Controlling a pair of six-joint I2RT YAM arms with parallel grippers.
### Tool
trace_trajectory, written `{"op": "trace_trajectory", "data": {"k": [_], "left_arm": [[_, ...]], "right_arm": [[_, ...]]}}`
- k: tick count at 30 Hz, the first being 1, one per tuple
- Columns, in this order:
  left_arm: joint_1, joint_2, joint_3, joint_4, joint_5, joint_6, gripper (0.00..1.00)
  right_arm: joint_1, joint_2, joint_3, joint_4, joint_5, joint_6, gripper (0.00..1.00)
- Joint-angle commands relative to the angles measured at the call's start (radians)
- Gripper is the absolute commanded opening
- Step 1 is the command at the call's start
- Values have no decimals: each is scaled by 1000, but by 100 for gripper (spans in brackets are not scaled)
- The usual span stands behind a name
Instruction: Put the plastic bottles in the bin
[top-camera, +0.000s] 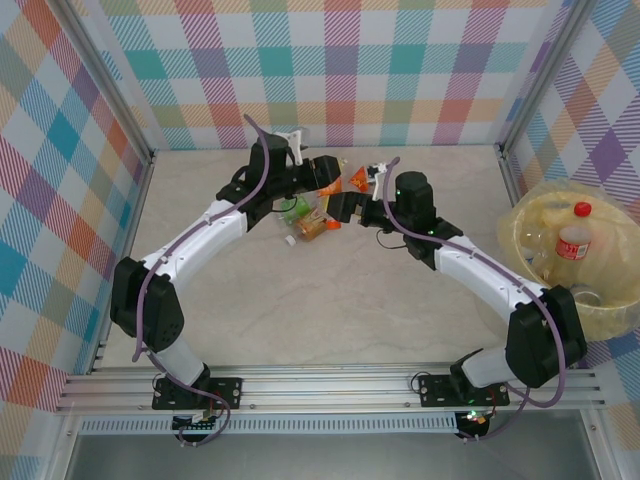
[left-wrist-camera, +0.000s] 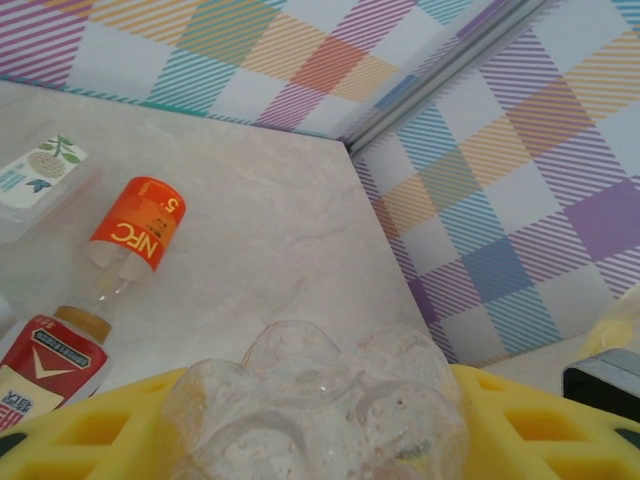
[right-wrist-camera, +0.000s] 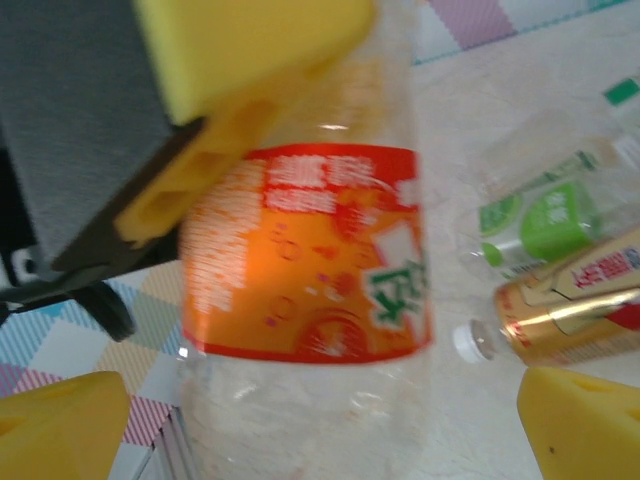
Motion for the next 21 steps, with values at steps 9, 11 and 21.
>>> {"op": "trace_trajectory", "data": {"k": [9, 11, 21], "left_arm": [[-21, -4, -17, 117, 78, -72, 48], [-23, 0, -19, 119, 85, -73, 48], [-23, 16, 6, 81, 129, -96, 49]], "right_arm": [[28, 38, -5, 111, 65, 5, 96], [29, 42, -4, 108, 70, -5, 90], [30, 5, 6, 7, 154, -101, 62]]}}
